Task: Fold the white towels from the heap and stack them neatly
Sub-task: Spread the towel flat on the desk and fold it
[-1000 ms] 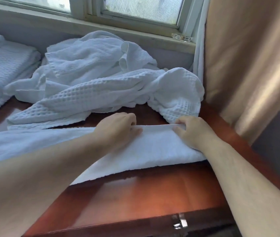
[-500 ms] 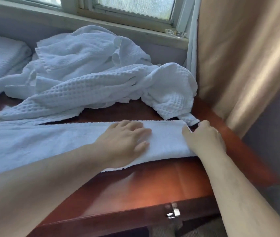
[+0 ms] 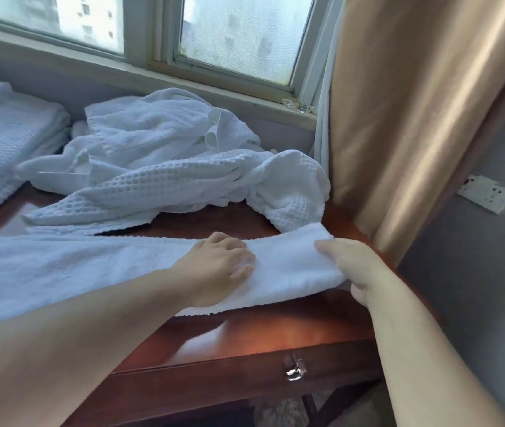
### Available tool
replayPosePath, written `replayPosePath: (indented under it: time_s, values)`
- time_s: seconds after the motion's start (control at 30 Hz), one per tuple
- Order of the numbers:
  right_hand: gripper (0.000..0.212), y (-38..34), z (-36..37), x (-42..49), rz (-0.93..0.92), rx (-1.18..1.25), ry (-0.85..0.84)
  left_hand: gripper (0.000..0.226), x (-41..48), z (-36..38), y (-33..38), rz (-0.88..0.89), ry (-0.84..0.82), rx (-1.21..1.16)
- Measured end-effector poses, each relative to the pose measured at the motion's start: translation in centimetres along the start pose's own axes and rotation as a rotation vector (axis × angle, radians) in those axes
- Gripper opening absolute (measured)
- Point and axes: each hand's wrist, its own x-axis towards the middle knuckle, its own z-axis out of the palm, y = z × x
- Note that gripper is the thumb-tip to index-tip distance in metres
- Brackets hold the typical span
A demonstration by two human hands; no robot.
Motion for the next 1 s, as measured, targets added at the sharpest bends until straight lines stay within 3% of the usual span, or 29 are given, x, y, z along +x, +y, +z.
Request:
replayPosePath:
  time_s: [0.07,0.13,0.23,0.3,0.37,0.53,0.6,0.67,0.83,0.93,1.0]
  values:
    - [0.027,-1.7,0.2,-1.6,-0.108,0.196,-0.129,0.032,0.0,-1.3,0.1,-0.122,0.164,-0.221]
    - [0.035,-3.6,1.2,-3.3,-0.183,0.291,-0.309,0.039,0.0,-3.4,-0.5,-0.326,0.244,-0.593]
    - [0.030,-6.3,5.0,-5.3,-0.254,0.155,-0.376,0.068,-1.0,-7.4,-2.6,-0.604,0.036,-1.138]
    - [0.016,-7.7,8.9,-6.8,-0.324,0.012,-0.355,0.084,-2.1,-10.0,-4.9,-0.614,-0.115,-1.277]
    - [0.014,-8.3,12.7,-8.2,-0.392,-0.038,-0.362,0.084,-3.5,-12.3,-7.0,-0.585,-0.207,-1.268]
    - [0.028,-8.3,18.5,-9.5,-0.419,0.057,-0.563,0.020,-8.1,-14.4,-10.5,-0.649,-0.223,-0.937]
    - [0.027,-8.3,19.4,-9.1,-0.388,0.106,-0.677,0.019,-9.6,-14.4,-11.6,-0.678,-0.150,-0.945]
    - [0.017,-8.5,20.2,-8.5,-0.416,0.112,-0.680,0.017,-10.9,-15.0,-12.8,-0.699,-0.067,-0.985]
    - [0.001,-11.0,23.7,-5.9,-0.785,-0.369,-0.321,0.025,-14.2,-17.6,-16.1,-0.700,0.124,-0.954]
    - [0.026,-13.6,28.2,-5.2,-0.926,-0.421,-0.354,0.020,-16.4,-18.6,-17.7,-0.696,0.225,-0.973]
    - [0.040,-15.6,31.5,-5.3,-0.894,-0.489,-0.489,0.020,-18.0,-18.8,-18.6,-0.680,0.288,-0.951]
